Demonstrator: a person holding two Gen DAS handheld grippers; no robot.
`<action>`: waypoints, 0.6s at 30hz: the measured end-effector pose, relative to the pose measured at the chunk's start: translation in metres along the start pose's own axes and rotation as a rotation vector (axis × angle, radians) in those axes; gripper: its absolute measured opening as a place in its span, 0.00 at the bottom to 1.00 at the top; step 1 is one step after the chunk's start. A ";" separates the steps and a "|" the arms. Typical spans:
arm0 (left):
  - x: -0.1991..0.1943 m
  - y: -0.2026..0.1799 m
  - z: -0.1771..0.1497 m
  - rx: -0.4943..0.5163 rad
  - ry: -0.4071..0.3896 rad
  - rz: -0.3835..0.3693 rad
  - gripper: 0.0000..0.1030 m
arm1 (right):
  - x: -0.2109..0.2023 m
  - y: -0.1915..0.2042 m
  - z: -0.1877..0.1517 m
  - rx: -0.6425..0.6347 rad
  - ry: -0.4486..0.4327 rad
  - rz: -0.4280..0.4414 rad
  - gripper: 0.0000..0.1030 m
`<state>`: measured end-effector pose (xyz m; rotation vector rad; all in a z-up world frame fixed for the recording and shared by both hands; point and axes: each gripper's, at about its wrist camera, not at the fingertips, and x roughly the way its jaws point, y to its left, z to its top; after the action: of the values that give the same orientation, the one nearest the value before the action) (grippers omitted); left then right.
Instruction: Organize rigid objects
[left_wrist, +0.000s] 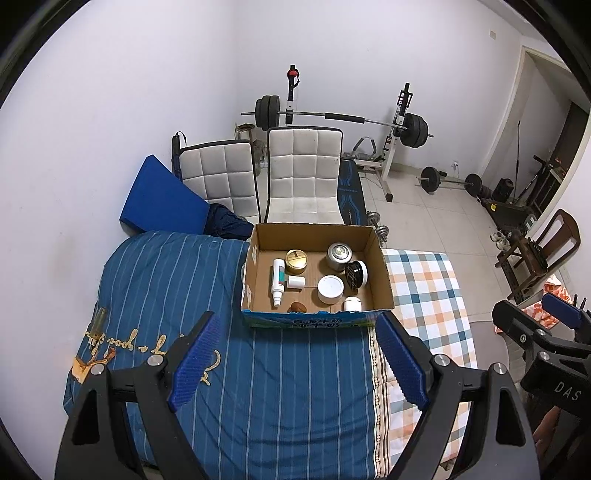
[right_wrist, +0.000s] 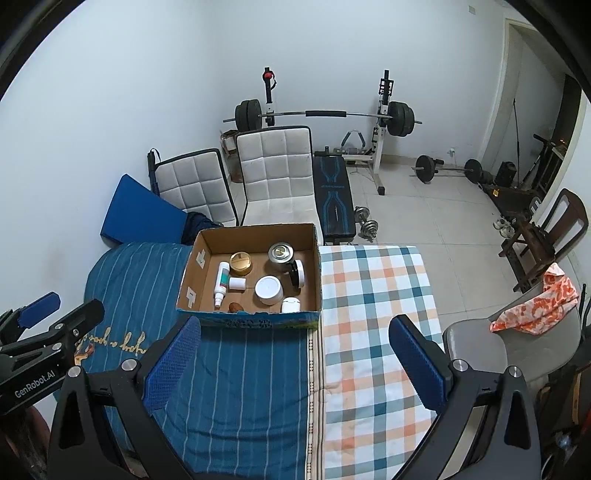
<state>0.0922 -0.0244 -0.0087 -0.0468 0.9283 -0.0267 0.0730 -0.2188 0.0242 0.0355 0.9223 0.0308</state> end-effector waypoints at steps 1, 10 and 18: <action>0.000 0.000 0.000 0.002 -0.001 0.001 0.83 | 0.000 -0.001 0.000 0.003 -0.001 -0.001 1.00; -0.004 -0.002 0.003 0.013 -0.023 -0.004 0.83 | -0.001 -0.002 -0.002 0.010 -0.007 -0.016 1.00; -0.005 -0.003 0.003 0.013 -0.034 -0.006 0.83 | -0.003 -0.005 -0.003 0.025 -0.015 -0.029 1.00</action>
<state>0.0917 -0.0274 -0.0029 -0.0380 0.8937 -0.0369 0.0687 -0.2238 0.0244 0.0454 0.9083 -0.0077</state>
